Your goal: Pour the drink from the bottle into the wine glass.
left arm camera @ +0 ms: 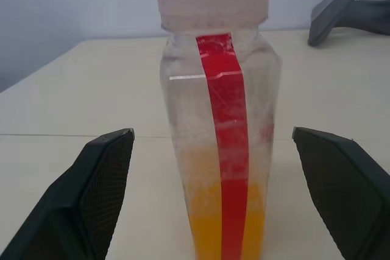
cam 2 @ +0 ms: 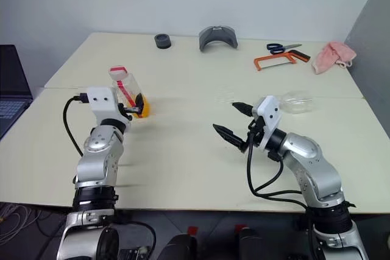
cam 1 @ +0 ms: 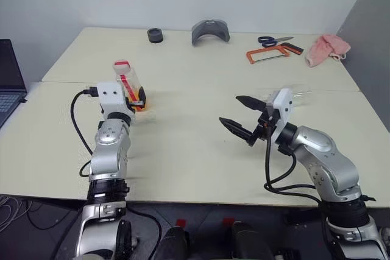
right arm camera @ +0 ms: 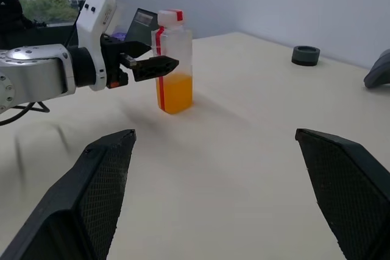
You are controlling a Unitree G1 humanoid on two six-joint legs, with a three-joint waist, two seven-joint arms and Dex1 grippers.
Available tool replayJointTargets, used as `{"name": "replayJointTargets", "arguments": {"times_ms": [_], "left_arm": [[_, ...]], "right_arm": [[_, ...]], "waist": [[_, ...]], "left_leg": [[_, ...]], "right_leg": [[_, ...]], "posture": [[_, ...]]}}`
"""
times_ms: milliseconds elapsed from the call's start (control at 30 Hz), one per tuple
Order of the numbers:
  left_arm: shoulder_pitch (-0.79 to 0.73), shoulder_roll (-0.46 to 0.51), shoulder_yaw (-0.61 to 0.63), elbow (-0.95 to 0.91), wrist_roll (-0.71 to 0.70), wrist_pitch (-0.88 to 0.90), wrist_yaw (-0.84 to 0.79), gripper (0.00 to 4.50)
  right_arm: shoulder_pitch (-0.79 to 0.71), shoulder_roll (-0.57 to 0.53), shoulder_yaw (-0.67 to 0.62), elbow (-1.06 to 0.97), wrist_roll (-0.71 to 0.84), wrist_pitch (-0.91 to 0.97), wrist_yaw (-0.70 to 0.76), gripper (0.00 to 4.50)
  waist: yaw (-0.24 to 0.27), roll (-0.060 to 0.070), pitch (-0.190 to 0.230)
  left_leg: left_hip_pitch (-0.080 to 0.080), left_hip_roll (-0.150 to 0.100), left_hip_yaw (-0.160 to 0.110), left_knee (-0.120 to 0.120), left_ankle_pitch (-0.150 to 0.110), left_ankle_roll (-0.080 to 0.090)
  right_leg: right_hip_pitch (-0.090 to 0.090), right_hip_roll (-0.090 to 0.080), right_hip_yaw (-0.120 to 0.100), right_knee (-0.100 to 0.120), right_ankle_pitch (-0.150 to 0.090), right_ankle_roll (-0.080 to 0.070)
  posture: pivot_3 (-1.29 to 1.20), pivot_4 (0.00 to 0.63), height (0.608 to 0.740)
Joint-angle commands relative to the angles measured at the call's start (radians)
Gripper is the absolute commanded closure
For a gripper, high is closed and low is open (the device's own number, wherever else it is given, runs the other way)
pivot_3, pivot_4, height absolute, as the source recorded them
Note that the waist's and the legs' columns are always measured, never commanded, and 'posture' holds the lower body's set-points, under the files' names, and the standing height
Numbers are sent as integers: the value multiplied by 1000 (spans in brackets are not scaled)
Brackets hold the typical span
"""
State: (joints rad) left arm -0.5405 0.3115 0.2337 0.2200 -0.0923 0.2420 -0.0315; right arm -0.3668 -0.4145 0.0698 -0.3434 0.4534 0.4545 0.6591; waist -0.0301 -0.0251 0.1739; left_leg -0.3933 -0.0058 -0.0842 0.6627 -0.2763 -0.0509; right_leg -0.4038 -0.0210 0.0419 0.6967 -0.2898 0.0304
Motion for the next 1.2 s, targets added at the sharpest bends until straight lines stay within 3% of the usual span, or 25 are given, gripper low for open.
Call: {"name": "replayJointTargets", "arguments": {"times_ms": [33, 533, 1200], "left_arm": [[-59, 14, 2, 45, 17, -41, 18, 27], [-229, 36, -3, 293, 32, -99, 37, 27], [-269, 50, -23, 339, 39, -125, 26, 27]], "right_arm": [[-22, 6, 2, -27, 10, -1, 8, 0], [-35, 24, 14, -21, 1, -2, 6, 0], [-42, 28, 23, -20, 7, -5, 29, 0]], "waist": [[0, 0, 0], [0, 0, 0], [-1, 0, 0]], "left_leg": [[0, 0, 0, 0, 0, 0], [-1, 0, -2, 0, 0, 0], [-1, -1, -3, 0, 0, 0]], "right_leg": [[0, 0, 0, 0, 0, 0], [-1, 0, 0, 0, 0, 0], [-1, 0, -1, 0, 0, 0]], "posture": [[0, 150, 740], [0, 150, 740], [0, 150, 740]]}}
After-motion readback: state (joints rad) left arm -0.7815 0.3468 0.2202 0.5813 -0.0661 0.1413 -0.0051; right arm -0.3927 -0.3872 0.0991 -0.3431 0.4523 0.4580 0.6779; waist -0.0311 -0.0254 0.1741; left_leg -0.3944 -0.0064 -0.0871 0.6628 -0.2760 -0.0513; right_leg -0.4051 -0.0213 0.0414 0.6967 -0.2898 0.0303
